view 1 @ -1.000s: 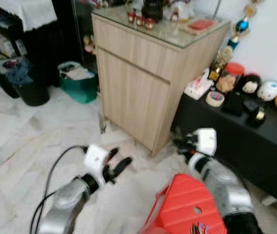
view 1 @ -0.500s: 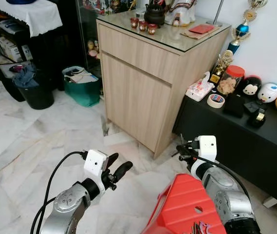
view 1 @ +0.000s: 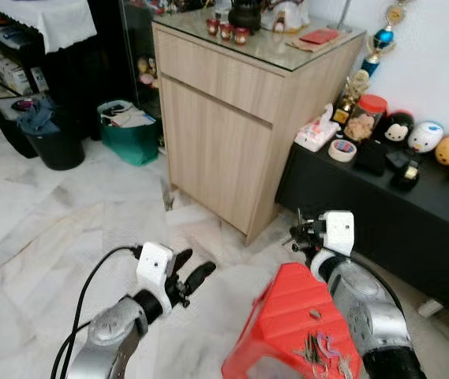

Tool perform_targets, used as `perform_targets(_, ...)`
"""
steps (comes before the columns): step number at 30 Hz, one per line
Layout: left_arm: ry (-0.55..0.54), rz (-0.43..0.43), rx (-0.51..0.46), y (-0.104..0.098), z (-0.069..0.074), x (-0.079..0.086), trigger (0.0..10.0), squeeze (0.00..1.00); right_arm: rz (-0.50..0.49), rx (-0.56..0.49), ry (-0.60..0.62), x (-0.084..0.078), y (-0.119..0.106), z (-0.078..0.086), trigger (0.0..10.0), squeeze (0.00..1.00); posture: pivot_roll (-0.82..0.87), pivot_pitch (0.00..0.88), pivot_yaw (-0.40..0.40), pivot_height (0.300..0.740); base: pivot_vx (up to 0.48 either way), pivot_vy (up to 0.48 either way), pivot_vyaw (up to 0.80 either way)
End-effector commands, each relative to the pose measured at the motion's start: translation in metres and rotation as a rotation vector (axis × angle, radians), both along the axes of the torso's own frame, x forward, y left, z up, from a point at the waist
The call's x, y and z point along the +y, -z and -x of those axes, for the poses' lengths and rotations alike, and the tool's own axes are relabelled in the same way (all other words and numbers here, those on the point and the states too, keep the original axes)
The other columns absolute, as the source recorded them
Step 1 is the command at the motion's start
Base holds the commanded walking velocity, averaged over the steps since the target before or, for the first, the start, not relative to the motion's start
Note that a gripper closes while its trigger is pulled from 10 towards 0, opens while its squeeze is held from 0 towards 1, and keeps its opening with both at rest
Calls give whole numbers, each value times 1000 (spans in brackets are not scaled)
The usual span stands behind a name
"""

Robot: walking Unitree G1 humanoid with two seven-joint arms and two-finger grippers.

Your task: Hang keys on a hook

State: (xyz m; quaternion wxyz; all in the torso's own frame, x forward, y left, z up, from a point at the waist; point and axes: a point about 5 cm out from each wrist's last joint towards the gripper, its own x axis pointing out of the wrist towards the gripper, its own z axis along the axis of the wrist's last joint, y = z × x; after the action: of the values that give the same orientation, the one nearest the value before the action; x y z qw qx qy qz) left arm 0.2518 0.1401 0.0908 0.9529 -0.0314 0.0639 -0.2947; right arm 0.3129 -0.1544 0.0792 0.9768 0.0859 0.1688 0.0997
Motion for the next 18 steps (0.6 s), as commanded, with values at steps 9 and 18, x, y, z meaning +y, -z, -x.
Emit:
perform_targets(9,12,20,-6,-5,1,-3,10000,0,-4,2,2,-2,-3,-3,10000,0,58,0,-80,740,-432,0,-646)
perform_targets(18,19,23,-12,-8,0,-5,10000,0,-7,13,-23,1,-4,-4,10000,0,60,0,-84,740,-431,0,-800)
